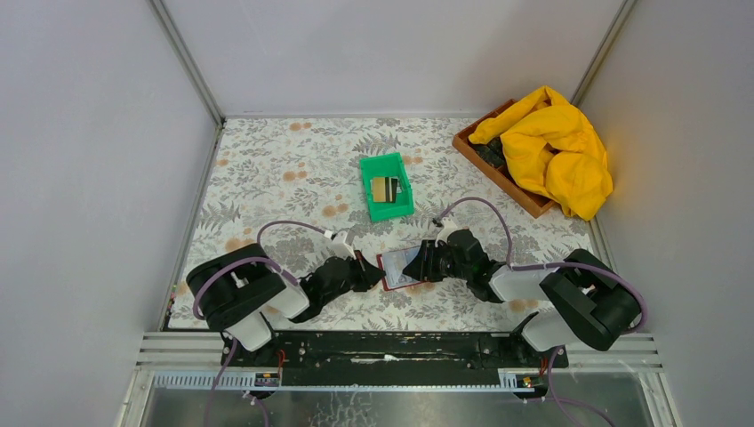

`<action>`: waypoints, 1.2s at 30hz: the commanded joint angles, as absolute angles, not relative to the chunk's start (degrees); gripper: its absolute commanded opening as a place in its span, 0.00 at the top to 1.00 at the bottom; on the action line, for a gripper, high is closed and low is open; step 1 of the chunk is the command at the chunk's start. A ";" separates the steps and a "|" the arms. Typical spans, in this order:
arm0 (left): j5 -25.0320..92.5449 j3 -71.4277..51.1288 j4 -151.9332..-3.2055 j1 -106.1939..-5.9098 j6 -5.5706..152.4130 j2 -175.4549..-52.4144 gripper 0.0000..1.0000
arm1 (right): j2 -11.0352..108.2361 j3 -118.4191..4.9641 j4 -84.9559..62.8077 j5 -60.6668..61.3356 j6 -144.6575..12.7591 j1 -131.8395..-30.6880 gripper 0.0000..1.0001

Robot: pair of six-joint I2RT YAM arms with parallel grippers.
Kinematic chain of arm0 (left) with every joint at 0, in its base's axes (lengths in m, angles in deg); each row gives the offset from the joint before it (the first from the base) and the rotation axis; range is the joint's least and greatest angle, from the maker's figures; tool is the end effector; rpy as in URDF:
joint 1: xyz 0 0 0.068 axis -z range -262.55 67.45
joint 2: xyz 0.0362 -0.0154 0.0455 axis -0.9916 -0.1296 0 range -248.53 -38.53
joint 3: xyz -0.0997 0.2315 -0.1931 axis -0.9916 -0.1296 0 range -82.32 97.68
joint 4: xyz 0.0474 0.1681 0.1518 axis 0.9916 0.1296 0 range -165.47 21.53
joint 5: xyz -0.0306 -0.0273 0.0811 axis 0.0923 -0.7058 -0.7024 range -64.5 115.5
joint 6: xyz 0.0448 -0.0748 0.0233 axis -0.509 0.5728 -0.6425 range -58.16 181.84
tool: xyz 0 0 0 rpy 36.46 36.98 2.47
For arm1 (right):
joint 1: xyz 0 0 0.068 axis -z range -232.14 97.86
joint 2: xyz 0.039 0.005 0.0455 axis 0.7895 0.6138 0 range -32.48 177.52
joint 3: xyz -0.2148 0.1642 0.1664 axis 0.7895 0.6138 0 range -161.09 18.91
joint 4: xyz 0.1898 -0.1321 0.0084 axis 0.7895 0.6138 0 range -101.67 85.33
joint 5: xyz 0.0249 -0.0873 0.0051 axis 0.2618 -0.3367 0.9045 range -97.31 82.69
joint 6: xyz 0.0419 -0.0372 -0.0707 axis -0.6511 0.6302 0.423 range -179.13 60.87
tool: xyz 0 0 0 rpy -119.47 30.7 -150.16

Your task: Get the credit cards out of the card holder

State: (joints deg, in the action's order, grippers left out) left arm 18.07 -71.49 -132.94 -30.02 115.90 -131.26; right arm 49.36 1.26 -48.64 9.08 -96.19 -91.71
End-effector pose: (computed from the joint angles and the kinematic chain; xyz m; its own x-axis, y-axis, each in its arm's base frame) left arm 0.1689 -0.2033 0.1574 -0.7268 -0.3713 -0.5778 0.2164 0.6746 -0.7057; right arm 0.1838 0.1813 0.1858 -0.7662 0.1166 -0.6319 -0.4297 0.6382 0.6388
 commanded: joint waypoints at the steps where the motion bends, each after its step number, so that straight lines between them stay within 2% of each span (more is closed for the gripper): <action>1: 18.20 -71.10 -132.81 -29.64 114.84 -132.83 1.00 | 49.71 1.51 -50.35 6.58 -94.47 -91.07 0.59; 11: 19.40 -70.24 -133.32 -29.64 114.71 -134.30 1.00 | 52.27 2.36 -58.55 12.88 -97.67 -90.82 0.59; 24: 20.72 -67.06 -127.34 -29.66 112.56 -133.48 1.00 | 47.18 2.47 -57.94 14.36 -97.64 -90.35 0.59; 36: 21.51 -66.08 -125.83 -29.63 111.57 -133.90 1.00 | 55.74 2.53 -70.86 21.20 -105.31 -89.31 0.58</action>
State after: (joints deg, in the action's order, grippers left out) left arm 20.30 -67.34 -129.44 -30.04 113.63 -132.79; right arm 53.30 2.98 -60.47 13.40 -100.26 -88.98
